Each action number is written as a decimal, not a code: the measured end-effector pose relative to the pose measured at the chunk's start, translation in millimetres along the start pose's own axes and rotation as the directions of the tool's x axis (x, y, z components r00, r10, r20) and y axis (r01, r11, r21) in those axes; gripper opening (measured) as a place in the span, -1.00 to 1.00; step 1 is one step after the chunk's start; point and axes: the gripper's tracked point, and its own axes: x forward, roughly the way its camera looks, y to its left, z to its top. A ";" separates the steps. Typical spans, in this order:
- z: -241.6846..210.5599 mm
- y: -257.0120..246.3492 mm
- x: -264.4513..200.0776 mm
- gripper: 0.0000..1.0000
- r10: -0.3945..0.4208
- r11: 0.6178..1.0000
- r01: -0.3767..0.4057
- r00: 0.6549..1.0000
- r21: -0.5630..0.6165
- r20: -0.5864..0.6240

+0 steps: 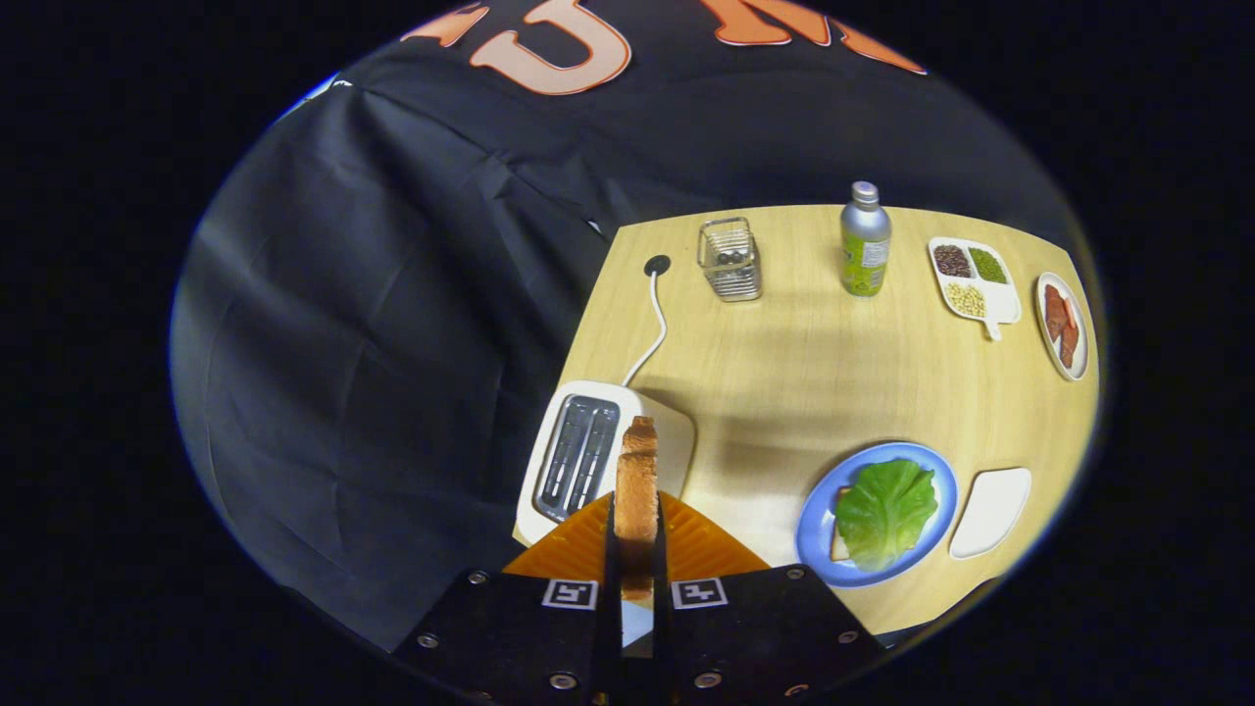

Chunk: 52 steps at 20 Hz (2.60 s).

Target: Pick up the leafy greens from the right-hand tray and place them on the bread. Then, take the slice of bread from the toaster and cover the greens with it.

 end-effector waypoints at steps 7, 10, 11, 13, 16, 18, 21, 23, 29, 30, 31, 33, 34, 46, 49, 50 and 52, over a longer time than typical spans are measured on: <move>-20.6 -64.4 -10.8 -0.74 -0.043 0.999 0.043 0.999 0.030 0.005; -35.2 -96.0 -11.7 -0.73 -0.071 0.997 0.071 0.998 0.042 -0.002; -40.2 -109.1 -10.1 -0.73 -0.085 0.995 0.085 0.996 0.052 -0.008; -51.7 -134.8 -6.5 -0.73 -0.109 0.992 0.110 0.994 0.068 -0.028; -67.1 -161.7 3.8 -0.73 -0.112 0.990 0.116 0.992 0.079 -0.053; -74.3 -168.9 8.7 -0.74 -0.083 0.991 0.090 0.994 0.095 -0.069; -83.0 -188.1 19.9 -0.73 -0.078 0.990 0.086 0.994 0.112 -0.077; -88.5 -193.8 25.8 -0.74 -0.050 0.990 0.061 0.995 0.129 -0.086; -85.1 -222.4 37.0 -0.73 -0.022 0.980 0.030 0.999 0.195 -0.041; -83.4 -226.7 37.6 -0.68 -0.035 0.978 0.040 0.999 0.206 -0.026; -84.0 -232.3 38.0 -0.63 -0.051 0.979 0.055 0.998 0.198 -0.026; -87.4 -247.9 38.7 -0.44 -0.106 0.981 0.109 0.994 0.163 -0.024; -87.6 -252.2 38.7 -0.26 -0.127 0.981 0.129 0.992 0.142 -0.018; -20.5 -253.2 -41.7 0.85 -0.181 0.983 0.171 0.942 0.062 0.281; 7.9 -248.4 -89.1 0.92 -0.191 0.979 0.202 0.889 0.020 0.416; 23.0 -247.3 -109.9 0.93 -0.197 0.975 0.222 0.861 0.002 0.469; 46.0 -242.8 -149.2 0.94 -0.204 0.963 0.267 0.796 -0.027 0.570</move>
